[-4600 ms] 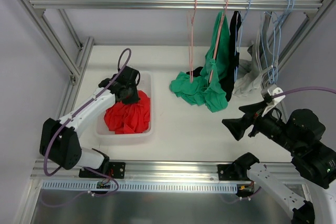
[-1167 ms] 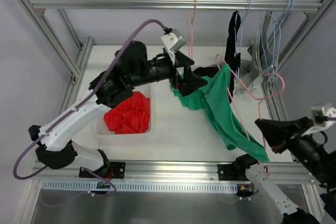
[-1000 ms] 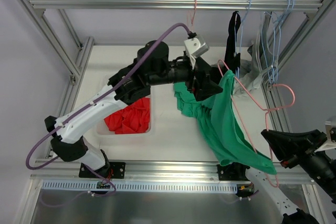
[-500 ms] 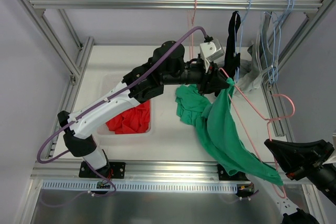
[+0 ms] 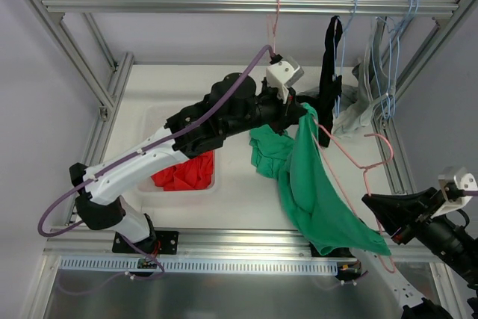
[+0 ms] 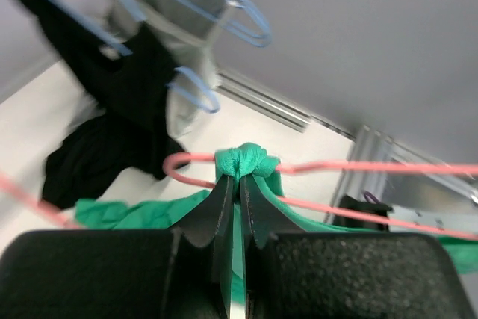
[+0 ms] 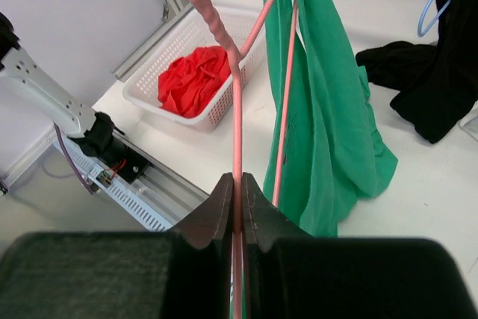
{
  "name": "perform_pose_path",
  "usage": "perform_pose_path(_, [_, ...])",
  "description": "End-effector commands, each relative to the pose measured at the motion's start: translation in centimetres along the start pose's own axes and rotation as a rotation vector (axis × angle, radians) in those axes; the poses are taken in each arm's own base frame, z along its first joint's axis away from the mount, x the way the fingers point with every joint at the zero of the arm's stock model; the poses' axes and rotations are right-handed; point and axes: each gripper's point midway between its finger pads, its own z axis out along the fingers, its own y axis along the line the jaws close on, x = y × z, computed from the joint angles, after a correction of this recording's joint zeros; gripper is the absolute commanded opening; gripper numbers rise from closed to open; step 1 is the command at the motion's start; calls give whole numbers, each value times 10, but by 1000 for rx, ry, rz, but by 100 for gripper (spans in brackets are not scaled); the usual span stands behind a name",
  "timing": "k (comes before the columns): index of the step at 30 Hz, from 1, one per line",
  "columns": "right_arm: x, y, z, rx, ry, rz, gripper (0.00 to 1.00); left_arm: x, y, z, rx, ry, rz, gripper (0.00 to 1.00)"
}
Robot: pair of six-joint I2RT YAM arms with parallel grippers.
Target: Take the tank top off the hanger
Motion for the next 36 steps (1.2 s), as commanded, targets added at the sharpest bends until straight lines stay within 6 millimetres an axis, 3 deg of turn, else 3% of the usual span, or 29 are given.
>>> perform_pose_path(1, [6,14,-16,-92,-51,-84,0,-50,40,-53,-292,-191,-85,0])
perform_pose_path(4, [11,28,-34,-171,-86,-120,0,-51,57,-79,-399,-232,-137,0])
perform_pose_path(7, [9,48,-53,-283,-129,-177,0,-52,55,-93,-388,-248,-159,0])
perform_pose_path(9, [4,51,-58,-301,-169,-207,0,-52,41,-95,-304,-239,-141,0])
perform_pose_path(10, [2,53,-60,-308,-195,-220,0,-53,19,-92,-178,-227,-126,0])
perform_pose_path(12, [-8,49,-60,-285,-290,-238,0,-43,-3,-95,-45,-214,-106,0])
perform_pose_path(13, [-26,45,-61,-248,-383,-258,0,-26,-21,-90,70,-193,-99,0])
perform_pose_path(15, [-36,40,-71,-212,-509,-261,0,-23,-40,-109,186,-231,-98,0])
perform_pose_path(16, [-54,30,-62,-166,-602,-250,0,-2,-57,-110,299,-219,-83,0])
perform_pose_path(17, [-61,28,-62,-157,-661,-236,0,-2,-69,-127,376,-249,-72,0])
perform_pose_path(18, [-68,30,-66,-174,-734,-207,0,5,-81,-135,455,-251,-68,0])
perform_pose_path(19, [-85,32,-57,-205,-820,-205,0,33,-89,-135,519,-208,-72,0])
perform_pose_path(20, [-93,37,-54,-241,-855,-197,0,37,-106,-148,630,-213,-55,0])
perform_pose_path(21, [-105,40,-39,-277,-854,-168,0,49,-112,-149,660,-182,-64,0])
perform_pose_path(23, [-133,64,-38,-411,-914,-141,0,90,-121,-141,688,-81,-97,0])
perform_pose_path(24, [-148,63,-11,-428,-873,-111,0,104,-122,-137,680,-50,-109,0])
perform_pose_path(25, [-162,73,-12,-482,-907,-115,0,135,-125,-129,673,23,-128,0])
perform_pose_path(27, [-186,72,-2,-470,-935,-98,0,166,-113,-111,557,75,-157,0])
perform_pose_path(28, [-201,59,14,-412,-955,-59,0,198,-103,-100,489,142,-177,0])
perform_pose_path(29, [-208,51,21,-367,-968,-52,0,214,-95,-94,427,171,-194,0])
perform_pose_path(30, [-214,45,24,-334,-980,-48,0,226,-74,-82,289,181,-229,0])
perform_pose_path(31, [-211,32,39,-267,-935,-27,0,247,-60,-75,204,226,-247,0])
perform_pose_path(32, [-207,23,53,-211,-881,-43,0,255,-50,-71,130,242,-276,0])
perform_pose_path(33, [-205,21,52,-183,-842,-46,0,260,-41,-69,74,259,-284,0])
perform_pose_path(34, [-177,5,74,-116,-691,-18,0,264,-23,-66,-43,272,-280,0])
perform_pose_path(36, [-153,-9,81,-43,-593,-25,0,263,-11,-65,-114,277,-268,0])
